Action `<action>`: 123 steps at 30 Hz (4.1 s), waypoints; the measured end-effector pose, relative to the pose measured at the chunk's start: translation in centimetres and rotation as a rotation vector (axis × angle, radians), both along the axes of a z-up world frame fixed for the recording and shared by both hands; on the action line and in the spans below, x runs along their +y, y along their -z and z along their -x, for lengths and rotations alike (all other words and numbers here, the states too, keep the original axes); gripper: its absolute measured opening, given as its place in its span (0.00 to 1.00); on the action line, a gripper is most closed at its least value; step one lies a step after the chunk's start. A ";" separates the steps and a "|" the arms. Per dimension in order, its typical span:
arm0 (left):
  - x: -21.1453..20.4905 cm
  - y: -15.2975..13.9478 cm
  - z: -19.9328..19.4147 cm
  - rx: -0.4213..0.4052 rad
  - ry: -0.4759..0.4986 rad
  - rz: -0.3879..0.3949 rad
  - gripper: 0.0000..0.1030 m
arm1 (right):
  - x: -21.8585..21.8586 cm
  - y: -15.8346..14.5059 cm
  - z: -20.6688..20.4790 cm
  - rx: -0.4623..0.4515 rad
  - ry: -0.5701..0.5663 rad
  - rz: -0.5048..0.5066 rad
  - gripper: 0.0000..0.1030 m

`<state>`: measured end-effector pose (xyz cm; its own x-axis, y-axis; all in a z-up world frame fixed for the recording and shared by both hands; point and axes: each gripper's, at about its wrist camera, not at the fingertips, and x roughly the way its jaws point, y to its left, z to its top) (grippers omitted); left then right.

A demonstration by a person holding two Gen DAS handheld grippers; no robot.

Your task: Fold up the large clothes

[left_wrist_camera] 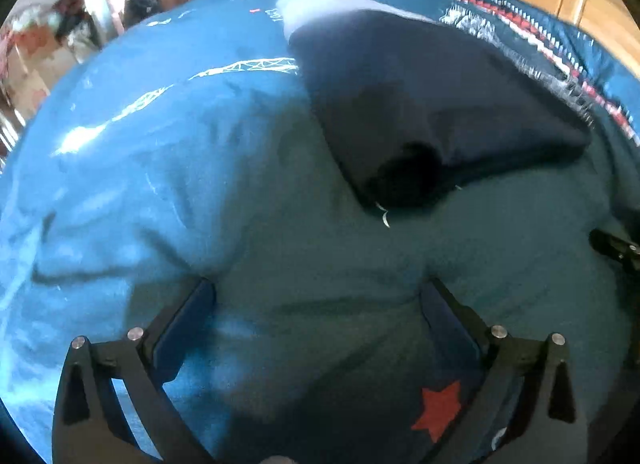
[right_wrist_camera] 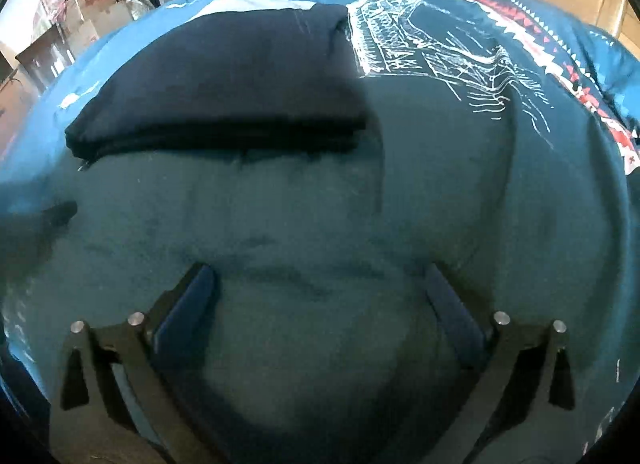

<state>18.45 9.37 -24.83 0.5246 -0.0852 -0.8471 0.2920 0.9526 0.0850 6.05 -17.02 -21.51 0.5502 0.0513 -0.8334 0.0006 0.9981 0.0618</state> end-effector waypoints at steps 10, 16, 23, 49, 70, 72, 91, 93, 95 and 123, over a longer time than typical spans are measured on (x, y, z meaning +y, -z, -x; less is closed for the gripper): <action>0.6 0.1 -0.6 -0.059 -0.033 0.061 1.00 | 0.8 0.4 -0.1 0.004 0.097 0.026 1.00; 0.8 0.3 -0.1 -0.109 -0.026 0.073 1.00 | 0.5 1.2 0.8 -0.072 0.126 -0.009 1.00; 1.0 0.4 0.1 -0.122 -0.026 0.079 1.00 | 0.4 1.4 0.4 -0.080 0.118 -0.012 1.00; 1.0 0.5 0.0 -0.122 -0.024 0.083 1.00 | 0.3 1.4 0.2 -0.076 0.115 -0.005 1.00; 1.0 0.4 -0.2 -0.121 -0.025 0.088 1.00 | 0.2 1.4 0.1 -0.078 0.113 -0.009 1.00; 1.0 0.4 -0.2 -0.121 -0.024 0.089 1.00 | 0.2 1.3 0.1 -0.077 0.113 -0.009 1.00; 0.6 0.4 0.4 -0.124 -0.023 0.070 1.00 | 1.2 1.2 0.9 -0.093 0.130 0.028 1.00; 0.5 0.5 0.5 -0.127 -0.023 0.062 1.00 | 1.3 1.2 0.8 -0.088 0.133 0.037 1.00; 0.5 0.5 0.5 -0.127 -0.023 0.059 1.00 | 1.4 1.2 0.7 -0.084 0.134 0.043 1.00; 0.9 0.8 0.1 -0.115 -0.026 0.076 1.00 | 1.1 1.1 0.9 -0.092 0.129 0.006 1.00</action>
<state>18.38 10.29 -25.59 0.6207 -0.1321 -0.7728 0.2595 0.9648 0.0435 5.13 -15.89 -22.66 0.6257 -0.0293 -0.7795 0.1231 0.9905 0.0616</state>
